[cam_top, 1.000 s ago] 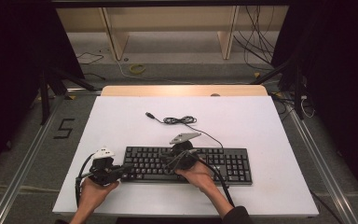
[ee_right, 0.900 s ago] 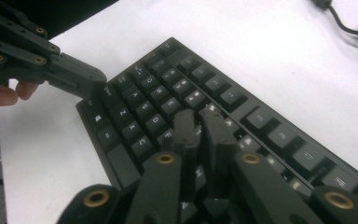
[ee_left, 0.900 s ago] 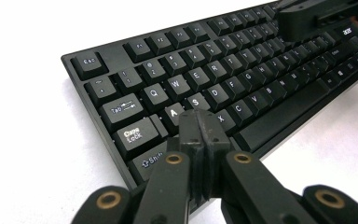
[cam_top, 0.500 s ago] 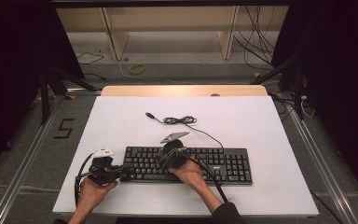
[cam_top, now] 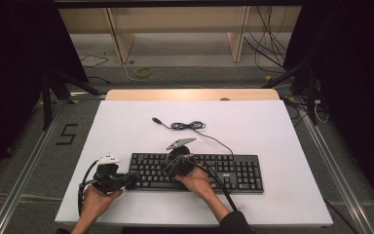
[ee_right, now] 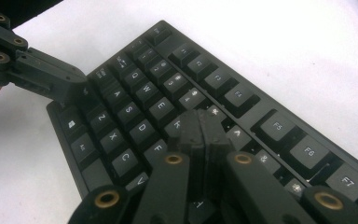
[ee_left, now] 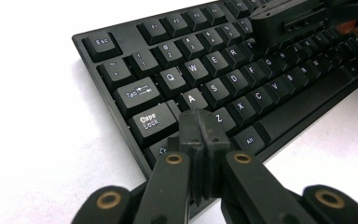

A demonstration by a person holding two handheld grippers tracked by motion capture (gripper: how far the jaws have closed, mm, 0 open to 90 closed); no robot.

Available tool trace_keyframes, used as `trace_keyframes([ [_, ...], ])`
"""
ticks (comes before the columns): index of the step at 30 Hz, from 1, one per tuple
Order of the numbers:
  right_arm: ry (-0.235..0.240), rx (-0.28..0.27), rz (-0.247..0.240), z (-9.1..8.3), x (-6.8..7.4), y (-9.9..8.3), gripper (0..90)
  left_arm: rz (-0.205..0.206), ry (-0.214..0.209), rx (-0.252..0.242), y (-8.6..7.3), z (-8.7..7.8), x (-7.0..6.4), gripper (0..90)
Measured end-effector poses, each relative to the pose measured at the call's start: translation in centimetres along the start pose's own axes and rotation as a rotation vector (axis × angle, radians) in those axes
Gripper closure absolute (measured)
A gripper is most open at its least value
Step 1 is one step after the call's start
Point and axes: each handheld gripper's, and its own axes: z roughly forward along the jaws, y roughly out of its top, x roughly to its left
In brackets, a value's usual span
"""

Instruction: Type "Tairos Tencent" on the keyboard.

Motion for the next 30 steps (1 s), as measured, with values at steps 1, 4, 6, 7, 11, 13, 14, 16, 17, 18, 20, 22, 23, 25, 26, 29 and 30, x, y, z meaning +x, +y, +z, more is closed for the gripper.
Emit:
trace_keyframes([
  [1, -0.002, 0.002, 0.002, 0.15, 0.04, -0.02, 90.0, 0.000, 0.000, 0.001, 0.00, 0.02, 0.00, 89.1],
  [4, -0.002, 0.006, 0.000, 0.26, 0.03, -0.06, 90.0, 0.005, 0.003, 0.008, -0.02, 0.07, 0.03, 89.1],
  [6, -0.005, 0.009, -0.001, 0.32, 0.02, -0.07, 90.0, 0.004, 0.005, 0.013, -0.03, 0.12, 0.05, 89.1],
  [7, -0.005, 0.009, -0.002, 0.35, 0.00, -0.09, 90.0, 0.004, 0.005, 0.014, -0.05, 0.16, 0.05, 89.1],
  [11, -0.004, 0.009, -0.001, 0.38, 0.00, -0.10, 90.0, 0.002, 0.004, 0.015, -0.04, 0.19, 0.04, 89.1],
  [13, -0.005, 0.008, -0.003, 0.41, 0.03, -0.12, 90.0, 0.001, 0.003, 0.018, -0.04, 0.20, 0.06, 89.2],
  [14, -0.006, 0.010, -0.001, 0.44, 0.03, -0.13, 90.0, 0.000, 0.003, 0.019, -0.04, 0.22, 0.07, 89.2],
  [16, -0.008, 0.025, 0.002, 0.53, 0.02, -0.18, 90.0, 0.001, 0.009, 0.036, -0.05, 0.35, 0.12, 89.2],
  [17, -0.008, 0.025, 0.002, 0.53, 0.02, -0.18, 90.0, -0.001, 0.006, 0.032, -0.09, 0.42, 0.16, 89.2],
  [18, -0.008, 0.023, 0.001, 0.59, -0.02, -0.23, 90.0, -0.009, 0.003, 0.033, -0.04, 0.44, 0.20, 89.2],
  [20, -0.005, 0.023, 0.004, 0.63, -0.06, -0.23, 90.0, -0.004, 0.009, 0.035, 0.00, 0.45, 0.17, 89.3],
  [22, -0.008, 0.025, 0.005, 0.65, -0.01, -0.24, 90.0, 0.007, 0.015, 0.039, 0.00, 0.44, 0.10, 89.4],
  [23, -0.008, 0.025, 0.005, 0.66, -0.01, -0.22, 90.0, 0.004, 0.014, 0.040, 0.02, 0.44, 0.09, 89.3],
  [25, -0.002, 0.024, 0.008, 0.67, -0.08, -0.23, 90.0, -0.005, 0.011, 0.034, -0.01, 0.47, 0.14, 89.3],
  [26, -0.002, 0.024, 0.008, 0.67, -0.08, -0.23, 90.0, -0.008, 0.009, 0.035, -0.02, 0.45, 0.16, 89.3],
  [29, -0.008, 0.023, 0.009, 0.64, -0.02, -0.24, 90.0, -0.008, 0.008, 0.035, 0.00, 0.42, 0.15, 89.2],
  [30, -0.004, 0.023, 0.011, 0.61, -0.05, -0.24, 90.0, -0.011, 0.002, 0.032, 0.02, 0.36, 0.15, 89.1],
])
